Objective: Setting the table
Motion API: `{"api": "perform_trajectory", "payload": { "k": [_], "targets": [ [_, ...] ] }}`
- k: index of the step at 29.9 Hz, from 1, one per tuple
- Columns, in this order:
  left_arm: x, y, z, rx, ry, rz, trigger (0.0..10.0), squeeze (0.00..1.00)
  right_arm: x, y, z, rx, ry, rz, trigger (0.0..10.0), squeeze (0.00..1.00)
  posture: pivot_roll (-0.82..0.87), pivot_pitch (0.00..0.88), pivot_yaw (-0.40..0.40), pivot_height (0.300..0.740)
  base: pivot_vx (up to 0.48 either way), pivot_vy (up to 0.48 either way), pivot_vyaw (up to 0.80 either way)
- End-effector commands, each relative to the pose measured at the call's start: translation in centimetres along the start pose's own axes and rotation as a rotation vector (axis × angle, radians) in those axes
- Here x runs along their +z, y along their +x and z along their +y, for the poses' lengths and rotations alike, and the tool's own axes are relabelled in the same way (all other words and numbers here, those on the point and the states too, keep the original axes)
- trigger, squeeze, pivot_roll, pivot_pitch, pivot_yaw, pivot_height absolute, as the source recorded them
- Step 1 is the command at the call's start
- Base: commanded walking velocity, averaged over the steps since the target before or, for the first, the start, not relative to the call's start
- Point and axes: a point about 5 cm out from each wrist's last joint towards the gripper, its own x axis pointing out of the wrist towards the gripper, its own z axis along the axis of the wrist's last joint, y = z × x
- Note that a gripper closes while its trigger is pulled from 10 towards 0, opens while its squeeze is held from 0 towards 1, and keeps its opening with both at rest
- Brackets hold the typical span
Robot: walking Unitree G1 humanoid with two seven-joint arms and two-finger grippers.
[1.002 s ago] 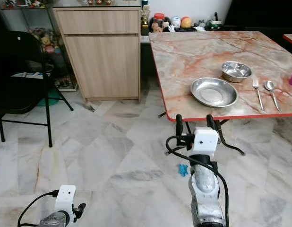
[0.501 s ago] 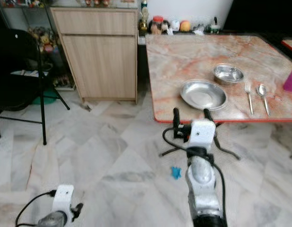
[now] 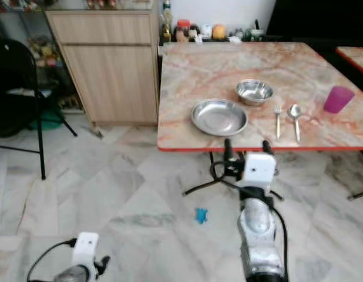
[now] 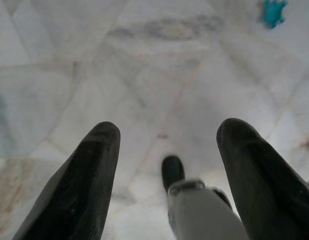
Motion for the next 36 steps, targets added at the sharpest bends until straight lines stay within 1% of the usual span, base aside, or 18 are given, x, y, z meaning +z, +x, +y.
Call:
{"api": "perform_trajectory", "payload": {
  "k": [1, 9, 19, 31, 36],
  "targets": [
    [-0.25, -0.07, 0.57, 0.010, 0.003, 0.007, 10.0, 0.00, 0.16, 0.03, 0.31, 0.007, 0.009, 0.002, 10.0, 0.00, 0.02, 0.000, -0.038, 0.740, 0.000, 0.000, 0.00],
    [0.07, -0.03, 0.88, 0.020, -0.012, -0.001, 10.0, 0.00, 0.39, 0.15, -0.28, -0.009, 0.003, 0.003, 10.0, 0.00, 0.01, 0.000, -0.035, 0.740, 0.000, 0.000, 0.00],
    [0.06, -0.01, 0.76, 0.017, -0.012, 0.007, 10.0, 0.00, 0.48, 0.28, -0.41, -0.004, -0.018, 0.013, 10.0, 0.00, 0.02, 0.000, -0.031, 0.740, 0.254, 0.000, 0.00],
    [0.10, 0.03, 0.43, 0.005, -0.014, 0.008, 10.0, 0.00, 0.52, 0.41, -0.56, -0.006, -0.018, 0.020, 10.0, 0.00, 0.02, 0.000, -0.033, 0.740, 0.251, 0.000, 0.00],
    [0.13, 0.03, 0.42, 0.007, -0.015, 0.007, 10.0, 0.00, 0.43, 0.37, -0.26, 0.005, -0.021, 0.029, 10.0, 0.00, 0.02, 0.000, -0.035, 0.740, 0.251, 0.000, 0.00]
  ]
}}
